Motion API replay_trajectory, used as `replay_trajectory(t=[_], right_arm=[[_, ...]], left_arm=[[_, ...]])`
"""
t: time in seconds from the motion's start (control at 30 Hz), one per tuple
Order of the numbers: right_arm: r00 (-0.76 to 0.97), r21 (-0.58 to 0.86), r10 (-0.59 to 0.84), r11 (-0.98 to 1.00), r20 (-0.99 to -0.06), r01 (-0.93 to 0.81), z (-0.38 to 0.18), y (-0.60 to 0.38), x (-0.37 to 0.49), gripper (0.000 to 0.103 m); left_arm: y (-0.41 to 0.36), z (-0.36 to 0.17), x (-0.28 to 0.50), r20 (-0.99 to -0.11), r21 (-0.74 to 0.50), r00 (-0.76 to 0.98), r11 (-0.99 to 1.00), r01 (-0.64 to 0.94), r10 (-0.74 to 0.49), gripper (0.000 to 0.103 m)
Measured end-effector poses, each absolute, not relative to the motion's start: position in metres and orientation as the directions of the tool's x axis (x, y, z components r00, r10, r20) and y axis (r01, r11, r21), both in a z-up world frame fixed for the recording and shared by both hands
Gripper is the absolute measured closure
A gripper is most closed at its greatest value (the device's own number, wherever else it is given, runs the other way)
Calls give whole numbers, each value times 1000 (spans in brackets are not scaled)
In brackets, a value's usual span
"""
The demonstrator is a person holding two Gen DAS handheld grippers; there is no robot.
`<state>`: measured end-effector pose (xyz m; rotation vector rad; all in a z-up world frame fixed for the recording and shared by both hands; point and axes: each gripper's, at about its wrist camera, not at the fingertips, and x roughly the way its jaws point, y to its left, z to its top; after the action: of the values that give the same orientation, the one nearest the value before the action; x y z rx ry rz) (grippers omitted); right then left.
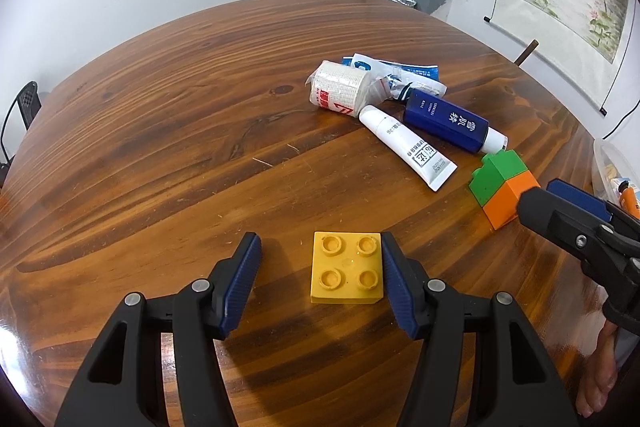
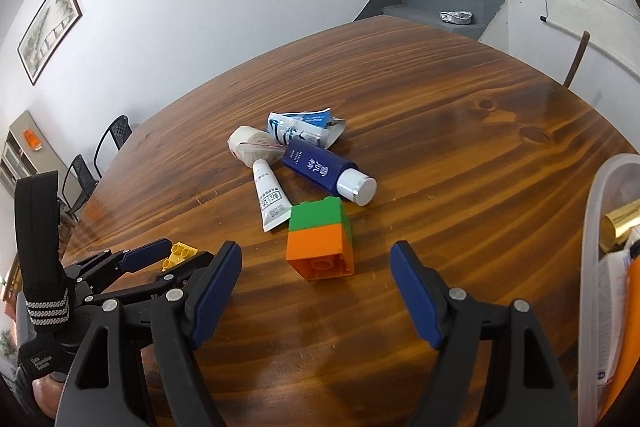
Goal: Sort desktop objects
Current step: 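Move both tools back to the yellow block and green-orange block, then grasp the yellow block with the left tool while the right tool grasps the green-orange block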
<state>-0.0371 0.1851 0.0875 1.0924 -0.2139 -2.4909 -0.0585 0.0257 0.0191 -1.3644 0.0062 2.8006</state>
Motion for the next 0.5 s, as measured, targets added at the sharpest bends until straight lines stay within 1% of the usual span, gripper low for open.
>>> replay_trajectory(t=[0.4,0.47,0.5], right_arm=[[-592,269,-415,-908,-691,322,82,169,-45,23],[-589,263,-407,-911,-699,318,81,168,-45,23],[-586,256,-400,-913,-704,316,80,167,-46,23]], left_arm=[[26,19,-58,-779,-6,-627,-1000,-19,17,40],[27,20,-57,-778,-7,-628,-1000,-18,17,41],[27,20,-57,-777,-7,-629,-1000,-21,18,44]])
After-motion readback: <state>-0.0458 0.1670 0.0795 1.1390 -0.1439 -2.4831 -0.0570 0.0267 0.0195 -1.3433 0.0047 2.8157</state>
